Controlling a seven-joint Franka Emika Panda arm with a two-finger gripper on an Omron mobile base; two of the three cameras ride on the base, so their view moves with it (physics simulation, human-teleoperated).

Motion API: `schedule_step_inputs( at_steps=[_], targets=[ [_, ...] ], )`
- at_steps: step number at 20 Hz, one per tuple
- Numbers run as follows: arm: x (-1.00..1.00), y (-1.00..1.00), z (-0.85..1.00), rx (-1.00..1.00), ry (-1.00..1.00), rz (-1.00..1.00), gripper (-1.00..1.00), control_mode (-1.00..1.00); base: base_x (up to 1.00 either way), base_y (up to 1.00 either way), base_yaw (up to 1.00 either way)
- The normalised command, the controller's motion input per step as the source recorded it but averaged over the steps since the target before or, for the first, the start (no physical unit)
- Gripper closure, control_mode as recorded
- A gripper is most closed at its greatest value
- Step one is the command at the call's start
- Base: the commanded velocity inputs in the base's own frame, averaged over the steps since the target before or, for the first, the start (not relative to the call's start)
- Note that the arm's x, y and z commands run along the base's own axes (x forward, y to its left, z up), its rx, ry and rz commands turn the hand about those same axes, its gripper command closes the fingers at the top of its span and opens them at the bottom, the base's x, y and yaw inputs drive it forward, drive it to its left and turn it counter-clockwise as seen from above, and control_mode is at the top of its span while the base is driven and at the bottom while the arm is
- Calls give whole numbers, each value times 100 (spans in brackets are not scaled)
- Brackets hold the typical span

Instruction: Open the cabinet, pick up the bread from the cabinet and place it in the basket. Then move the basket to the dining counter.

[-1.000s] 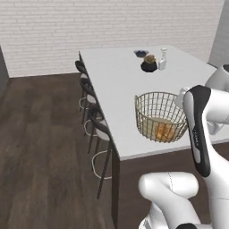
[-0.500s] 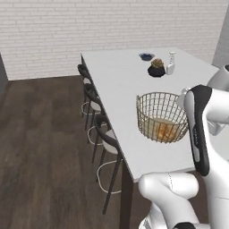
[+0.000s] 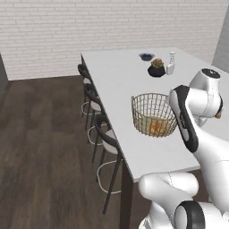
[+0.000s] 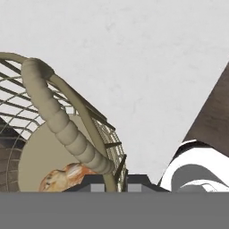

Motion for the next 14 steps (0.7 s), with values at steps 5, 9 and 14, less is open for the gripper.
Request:
schedule_step_inputs(
  at_steps=[5, 9, 14],
  targets=[
    [100, -9, -39, 0, 13, 0, 100, -100, 0, 0, 0],
    [100, 0, -32, 2, 9, 0, 100, -100, 0, 0, 0],
    [100, 0, -23, 1, 2, 0, 100, -100, 0, 0, 0]
  ],
)
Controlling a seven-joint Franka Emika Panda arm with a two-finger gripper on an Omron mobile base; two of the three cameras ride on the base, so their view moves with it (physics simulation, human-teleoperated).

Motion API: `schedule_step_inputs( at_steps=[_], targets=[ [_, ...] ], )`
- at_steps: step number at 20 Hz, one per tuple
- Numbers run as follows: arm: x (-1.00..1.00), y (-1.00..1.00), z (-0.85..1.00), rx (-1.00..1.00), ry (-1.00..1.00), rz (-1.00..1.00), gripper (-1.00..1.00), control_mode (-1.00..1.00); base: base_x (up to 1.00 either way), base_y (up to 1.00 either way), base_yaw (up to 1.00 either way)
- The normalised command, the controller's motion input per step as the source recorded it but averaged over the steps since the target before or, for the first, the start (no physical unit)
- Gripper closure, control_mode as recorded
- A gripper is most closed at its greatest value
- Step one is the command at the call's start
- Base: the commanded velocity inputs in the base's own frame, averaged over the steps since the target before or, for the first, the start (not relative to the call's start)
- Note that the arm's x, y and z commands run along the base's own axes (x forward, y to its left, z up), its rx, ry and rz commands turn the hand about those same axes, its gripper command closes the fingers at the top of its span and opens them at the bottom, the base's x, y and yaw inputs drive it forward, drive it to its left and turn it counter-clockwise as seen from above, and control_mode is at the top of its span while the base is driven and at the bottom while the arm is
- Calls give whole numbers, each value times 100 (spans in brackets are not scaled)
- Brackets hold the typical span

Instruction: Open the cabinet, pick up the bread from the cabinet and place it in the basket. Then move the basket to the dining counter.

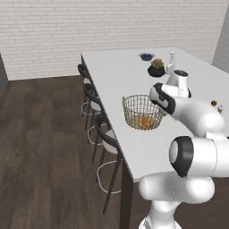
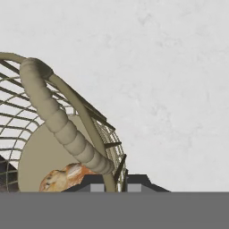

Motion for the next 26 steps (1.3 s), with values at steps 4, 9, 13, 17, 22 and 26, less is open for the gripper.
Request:
schedule_step_inputs(
  at_steps=[4, 9, 13, 17, 22, 26],
  targets=[
    [100, -21, -34, 0, 0, 0, 100, -100, 0, 0, 0],
    [88, -16, -50, 0, 0, 0, 100, -100, 0, 0, 0],
    [59, -3, -62, 0, 0, 0, 100, -100, 0, 0, 0],
    [29, -1, -45, 0, 0, 0, 100, -100, 0, 0, 0],
    [18, 0, -39, 0, 0, 0, 100, -100, 0, 0, 0],
    [16, 0, -40, 0, 0, 0, 100, -100, 0, 0, 0]
  ],
)
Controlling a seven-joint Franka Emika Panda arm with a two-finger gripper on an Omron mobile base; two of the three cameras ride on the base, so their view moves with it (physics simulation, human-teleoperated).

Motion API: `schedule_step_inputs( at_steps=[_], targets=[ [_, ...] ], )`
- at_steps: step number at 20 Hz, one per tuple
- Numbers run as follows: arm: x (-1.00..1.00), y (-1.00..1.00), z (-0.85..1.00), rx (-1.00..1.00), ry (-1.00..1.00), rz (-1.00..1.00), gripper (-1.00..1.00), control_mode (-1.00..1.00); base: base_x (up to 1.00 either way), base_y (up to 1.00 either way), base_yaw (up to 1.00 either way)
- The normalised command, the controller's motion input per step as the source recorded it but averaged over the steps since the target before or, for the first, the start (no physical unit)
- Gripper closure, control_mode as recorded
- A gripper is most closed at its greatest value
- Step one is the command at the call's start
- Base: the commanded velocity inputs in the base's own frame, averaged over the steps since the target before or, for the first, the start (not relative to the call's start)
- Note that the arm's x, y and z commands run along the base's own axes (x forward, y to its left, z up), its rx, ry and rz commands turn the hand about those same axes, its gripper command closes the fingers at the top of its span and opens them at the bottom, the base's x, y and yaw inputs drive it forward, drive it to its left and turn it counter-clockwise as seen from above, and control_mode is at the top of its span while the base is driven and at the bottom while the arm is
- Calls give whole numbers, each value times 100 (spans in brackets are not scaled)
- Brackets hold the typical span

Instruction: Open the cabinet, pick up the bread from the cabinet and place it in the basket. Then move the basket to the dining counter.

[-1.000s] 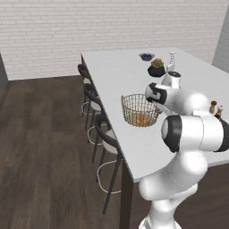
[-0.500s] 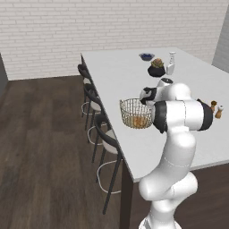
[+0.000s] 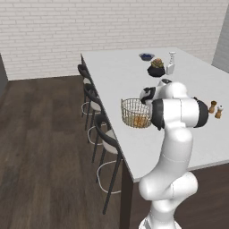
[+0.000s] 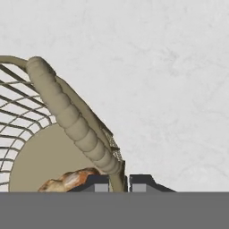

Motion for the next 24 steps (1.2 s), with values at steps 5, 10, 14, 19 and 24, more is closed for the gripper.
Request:
schedule_step_inputs(
  at_steps=[5, 10, 14, 19, 24],
  targets=[
    [2, 0, -4, 0, 0, 0, -100, -100, 0, 0, 0],
    [0, 0, 2, 0, -2, 0, -100, -100, 0, 0, 0],
    [-35, 0, 36, 0, -1, 2, -100, -100, 0, 0, 0],
    [-96, 5, 69, -1, 0, 3, -100, -100, 0, 0, 0],
    [-99, 36, 75, -3, 0, 0, -100, -100, 0, 0, 0]
  ],
)
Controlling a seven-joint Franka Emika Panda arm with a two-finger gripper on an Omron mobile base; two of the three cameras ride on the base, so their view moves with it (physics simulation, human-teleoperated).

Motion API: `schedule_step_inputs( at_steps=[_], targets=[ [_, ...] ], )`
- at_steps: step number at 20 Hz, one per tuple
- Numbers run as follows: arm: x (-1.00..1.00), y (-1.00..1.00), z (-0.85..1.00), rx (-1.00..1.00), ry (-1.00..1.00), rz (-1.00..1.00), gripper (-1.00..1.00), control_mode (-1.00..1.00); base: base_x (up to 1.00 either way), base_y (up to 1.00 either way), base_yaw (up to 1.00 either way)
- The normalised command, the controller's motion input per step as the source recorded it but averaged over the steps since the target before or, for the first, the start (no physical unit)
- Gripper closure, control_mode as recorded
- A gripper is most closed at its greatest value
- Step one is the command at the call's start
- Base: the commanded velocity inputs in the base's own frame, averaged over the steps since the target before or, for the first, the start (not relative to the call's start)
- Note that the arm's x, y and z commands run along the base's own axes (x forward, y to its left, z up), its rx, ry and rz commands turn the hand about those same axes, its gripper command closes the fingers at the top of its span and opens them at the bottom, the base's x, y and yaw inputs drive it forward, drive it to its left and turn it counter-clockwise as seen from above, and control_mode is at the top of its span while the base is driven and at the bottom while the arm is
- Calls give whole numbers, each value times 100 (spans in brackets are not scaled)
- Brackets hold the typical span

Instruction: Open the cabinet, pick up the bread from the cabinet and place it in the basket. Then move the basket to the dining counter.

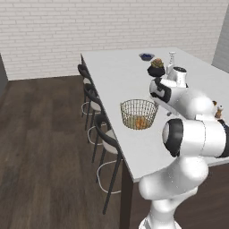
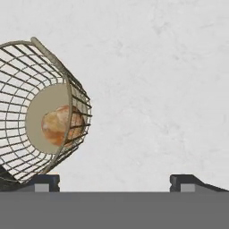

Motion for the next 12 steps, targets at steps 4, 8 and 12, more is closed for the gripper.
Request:
schedule_step_inputs(
  at_steps=[4, 8, 12],
  targets=[
    [-100, 48, 78, -1, 2, 2, -100, -100, 0, 0, 0],
    [-100, 24, 78, 0, 0, 1, -100, -100, 0, 0, 0],
    [-100, 23, 68, 0, 2, 0, -100, -100, 0, 0, 0]
  ],
)
